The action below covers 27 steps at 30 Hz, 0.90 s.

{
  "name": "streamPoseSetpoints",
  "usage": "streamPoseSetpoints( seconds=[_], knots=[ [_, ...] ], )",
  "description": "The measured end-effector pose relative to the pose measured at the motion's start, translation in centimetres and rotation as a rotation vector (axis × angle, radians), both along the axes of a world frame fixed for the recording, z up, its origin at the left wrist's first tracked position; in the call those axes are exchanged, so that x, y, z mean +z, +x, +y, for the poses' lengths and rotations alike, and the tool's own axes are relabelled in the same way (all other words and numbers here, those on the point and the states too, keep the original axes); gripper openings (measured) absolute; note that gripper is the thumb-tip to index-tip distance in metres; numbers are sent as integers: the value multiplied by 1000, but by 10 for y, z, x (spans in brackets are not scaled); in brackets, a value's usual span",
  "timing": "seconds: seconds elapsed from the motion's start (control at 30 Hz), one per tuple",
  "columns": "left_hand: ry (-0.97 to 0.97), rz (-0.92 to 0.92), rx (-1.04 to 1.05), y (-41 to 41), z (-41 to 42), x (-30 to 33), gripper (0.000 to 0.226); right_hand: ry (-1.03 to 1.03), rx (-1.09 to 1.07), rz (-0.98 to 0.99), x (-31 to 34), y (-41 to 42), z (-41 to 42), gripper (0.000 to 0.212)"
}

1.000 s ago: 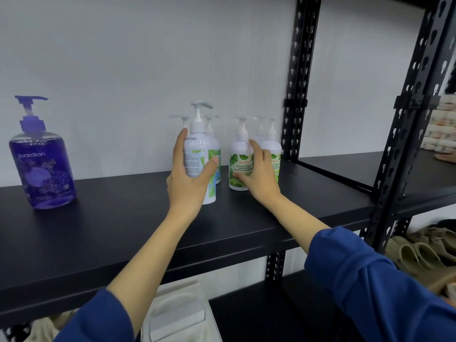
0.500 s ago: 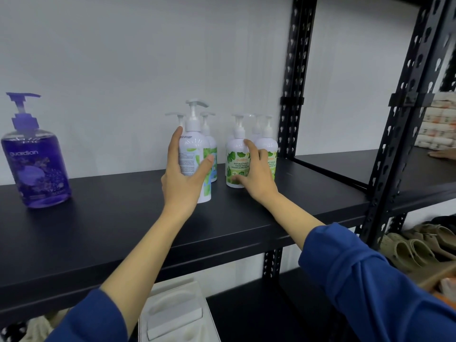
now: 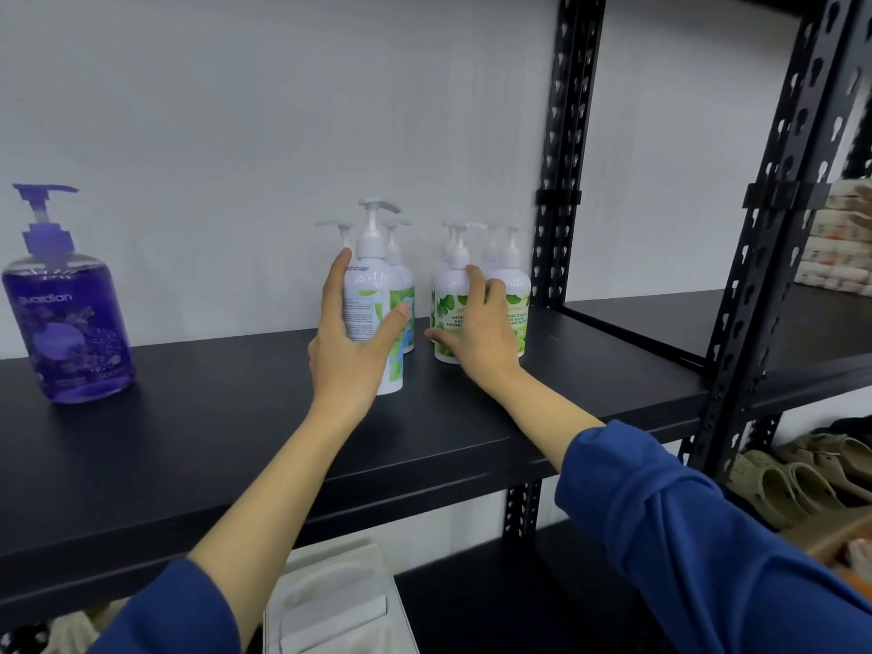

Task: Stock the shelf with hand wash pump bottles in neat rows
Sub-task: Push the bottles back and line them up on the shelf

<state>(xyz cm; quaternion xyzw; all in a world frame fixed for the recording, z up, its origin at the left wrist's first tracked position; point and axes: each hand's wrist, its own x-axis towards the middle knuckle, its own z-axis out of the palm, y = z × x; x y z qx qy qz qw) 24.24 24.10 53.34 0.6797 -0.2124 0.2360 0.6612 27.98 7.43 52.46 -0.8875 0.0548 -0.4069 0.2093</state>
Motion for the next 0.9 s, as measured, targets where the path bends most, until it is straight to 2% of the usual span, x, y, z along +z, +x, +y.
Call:
streamPoseSetpoints(
  seconds=[0.37, 0.9],
  knots=[
    [-10, 4, 13, 0, 1, -1, 69, 5, 0, -46, -2, 1, 0, 81],
    [-14, -15, 8, 0, 1, -1, 70, 52, 14, -45, -2, -5, -7, 79]
  ],
)
